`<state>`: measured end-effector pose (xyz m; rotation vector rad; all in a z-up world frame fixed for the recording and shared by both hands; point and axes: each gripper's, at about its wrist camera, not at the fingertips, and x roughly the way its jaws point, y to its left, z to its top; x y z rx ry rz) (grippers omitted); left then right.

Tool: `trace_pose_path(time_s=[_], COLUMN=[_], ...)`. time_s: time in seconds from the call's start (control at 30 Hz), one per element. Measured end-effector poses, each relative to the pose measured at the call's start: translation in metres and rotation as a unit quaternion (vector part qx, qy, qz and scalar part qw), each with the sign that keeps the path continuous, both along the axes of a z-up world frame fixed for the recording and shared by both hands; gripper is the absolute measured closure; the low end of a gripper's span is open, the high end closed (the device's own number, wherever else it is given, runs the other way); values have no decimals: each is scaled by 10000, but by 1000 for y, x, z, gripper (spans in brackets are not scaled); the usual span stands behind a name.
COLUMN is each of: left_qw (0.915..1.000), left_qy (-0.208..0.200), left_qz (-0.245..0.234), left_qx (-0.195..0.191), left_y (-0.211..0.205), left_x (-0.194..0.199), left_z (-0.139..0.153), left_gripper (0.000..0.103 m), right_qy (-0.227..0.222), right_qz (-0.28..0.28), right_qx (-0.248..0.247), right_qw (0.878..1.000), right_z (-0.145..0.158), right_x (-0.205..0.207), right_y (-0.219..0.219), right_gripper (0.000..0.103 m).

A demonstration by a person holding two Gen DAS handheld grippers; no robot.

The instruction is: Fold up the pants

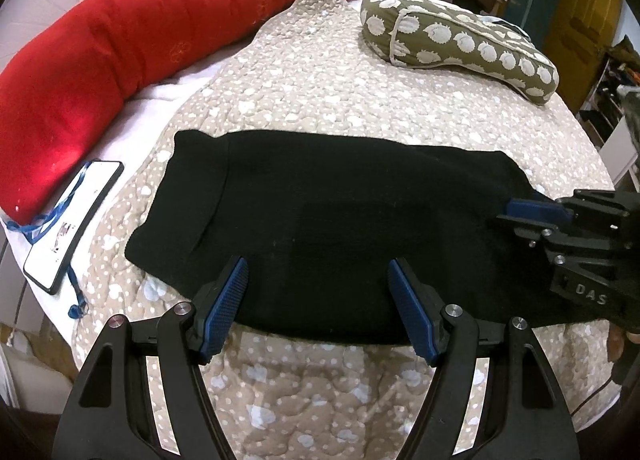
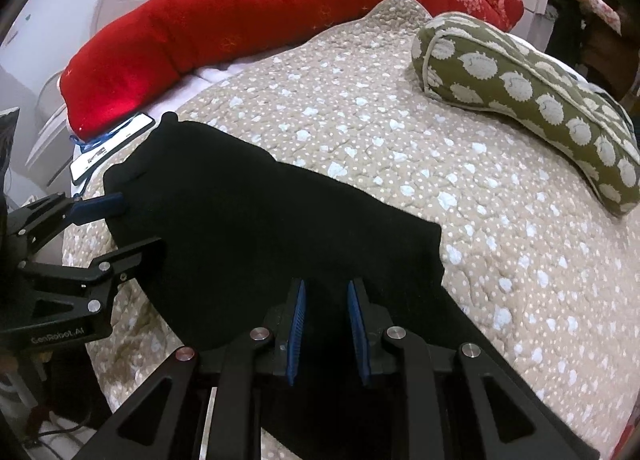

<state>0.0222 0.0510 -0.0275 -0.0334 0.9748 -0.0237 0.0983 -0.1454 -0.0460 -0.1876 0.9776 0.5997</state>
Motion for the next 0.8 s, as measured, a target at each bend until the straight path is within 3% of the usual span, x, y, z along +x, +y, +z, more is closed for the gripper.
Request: trace_pose_path(time_s=[0.3,0.8], left_qw=[9999,9999], left_qy=[-18,103], left_qz=[75,55], left_qx=[-113,125], left_y=[6,-2], left_x=[-5,2], left_z=[1,-12], left_gripper=[30,26], right_qy=[57,98], right_qz=[-134,-214], right_qx=[183,260], right_qw=[9997,9994], right_z=[-8,-8], right_x=[2,-5], right_y=[-1,-7], right_gripper=[79,78])
